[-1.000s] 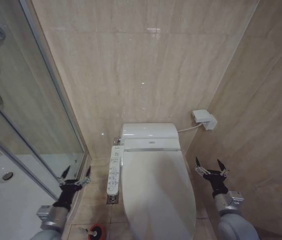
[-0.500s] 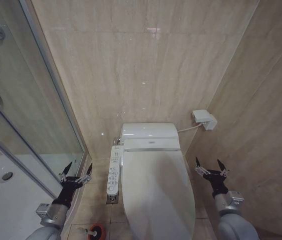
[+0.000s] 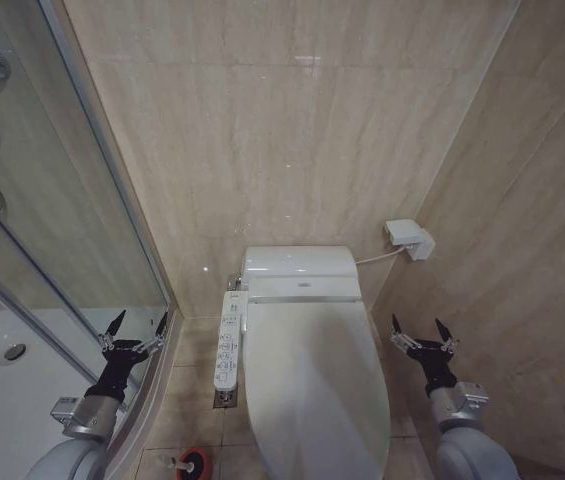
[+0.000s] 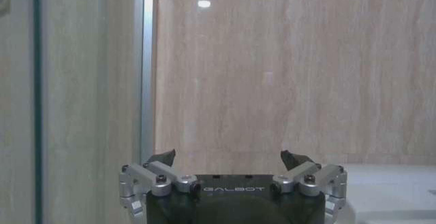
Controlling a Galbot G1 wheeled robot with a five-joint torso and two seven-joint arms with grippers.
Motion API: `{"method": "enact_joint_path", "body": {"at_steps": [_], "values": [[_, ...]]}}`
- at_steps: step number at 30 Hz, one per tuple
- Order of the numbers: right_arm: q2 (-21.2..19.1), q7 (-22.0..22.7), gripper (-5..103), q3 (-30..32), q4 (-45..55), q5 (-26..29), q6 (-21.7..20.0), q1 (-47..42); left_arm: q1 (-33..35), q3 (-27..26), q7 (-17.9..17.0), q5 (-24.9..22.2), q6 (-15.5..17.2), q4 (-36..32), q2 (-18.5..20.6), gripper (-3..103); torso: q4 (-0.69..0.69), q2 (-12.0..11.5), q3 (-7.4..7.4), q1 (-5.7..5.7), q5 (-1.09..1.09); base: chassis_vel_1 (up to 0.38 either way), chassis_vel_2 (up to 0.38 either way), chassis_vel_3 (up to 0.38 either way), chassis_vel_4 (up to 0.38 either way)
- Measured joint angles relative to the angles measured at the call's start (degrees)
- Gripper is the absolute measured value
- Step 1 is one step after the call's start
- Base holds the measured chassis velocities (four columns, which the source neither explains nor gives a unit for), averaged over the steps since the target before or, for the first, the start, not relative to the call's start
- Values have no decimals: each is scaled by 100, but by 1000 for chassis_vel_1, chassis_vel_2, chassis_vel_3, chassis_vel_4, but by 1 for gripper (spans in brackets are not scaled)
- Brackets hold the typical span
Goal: Open the toilet lid, clean the toilet bowl with a toilet brush, close the toilet lid, and flush.
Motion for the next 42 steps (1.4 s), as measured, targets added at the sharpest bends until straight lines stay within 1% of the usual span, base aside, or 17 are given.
{"method": "enact_joint_path", "body": {"at_steps": [5,8,13,23,39,42], "values": [[0,0,100,0,0,0,0,0,-77,121,18,45,37,62,-45,100,0,0,0,0,1,0,0,0,0],[0,0,100,0,0,0,0,0,-101,182,96,148,-14,183,-88,100,0,0,0,0,0,0,0,0,0],[0,0,100,0,0,0,0,0,-180,237,142,183,-56,329,-121,100,0,1,-1,-2,1,-22,12,32,-15],[0,0,100,0,0,0,0,2,-375,348,205,203,-82,542,-132,100,1,-1,1,4,1,-75,70,88,-64],[0,0,100,0,0,0,0,-1,-569,431,268,203,-113,804,-112,100,-1,0,0,0,1,-13,-27,12,28],[0,0,100,0,0,0,0,-1,-618,440,257,183,-120,880,-87,100,1,0,0,0,0,0,0,0,0]]}}
